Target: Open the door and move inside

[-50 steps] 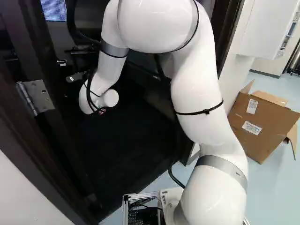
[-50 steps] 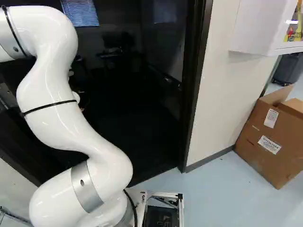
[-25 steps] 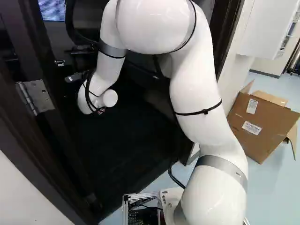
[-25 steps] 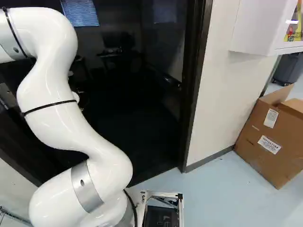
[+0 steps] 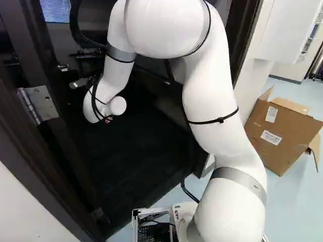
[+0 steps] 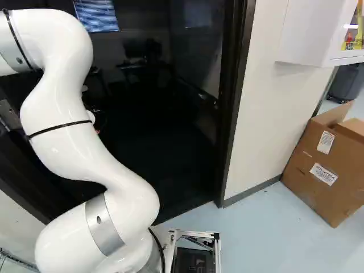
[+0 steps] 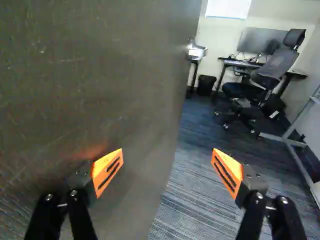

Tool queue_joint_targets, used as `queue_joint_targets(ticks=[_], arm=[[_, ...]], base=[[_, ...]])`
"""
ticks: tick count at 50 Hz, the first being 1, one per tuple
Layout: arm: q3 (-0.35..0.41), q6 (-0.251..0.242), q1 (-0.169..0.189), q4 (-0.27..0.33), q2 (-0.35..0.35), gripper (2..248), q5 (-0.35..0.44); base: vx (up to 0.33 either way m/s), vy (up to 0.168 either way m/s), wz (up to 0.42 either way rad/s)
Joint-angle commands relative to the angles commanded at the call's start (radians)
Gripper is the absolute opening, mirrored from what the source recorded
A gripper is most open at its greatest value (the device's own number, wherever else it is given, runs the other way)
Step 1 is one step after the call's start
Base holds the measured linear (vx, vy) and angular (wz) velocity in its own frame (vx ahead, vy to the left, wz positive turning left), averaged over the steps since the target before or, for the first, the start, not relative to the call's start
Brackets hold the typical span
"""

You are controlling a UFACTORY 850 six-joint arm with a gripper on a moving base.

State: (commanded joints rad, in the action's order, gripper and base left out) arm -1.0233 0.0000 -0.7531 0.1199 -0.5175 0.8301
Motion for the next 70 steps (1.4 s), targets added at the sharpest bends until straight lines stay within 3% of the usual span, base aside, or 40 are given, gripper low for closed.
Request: queue_joint_targets(ticks=[25, 70], arm=[[0.014, 0.0, 0.006, 0.0, 0.01, 247, 0.0], [0.157, 0.0, 0.085, 0.0, 0.123, 247, 0.0]], base=[[0.0, 0.0, 0.0], [0.0, 0.0, 0.0]])
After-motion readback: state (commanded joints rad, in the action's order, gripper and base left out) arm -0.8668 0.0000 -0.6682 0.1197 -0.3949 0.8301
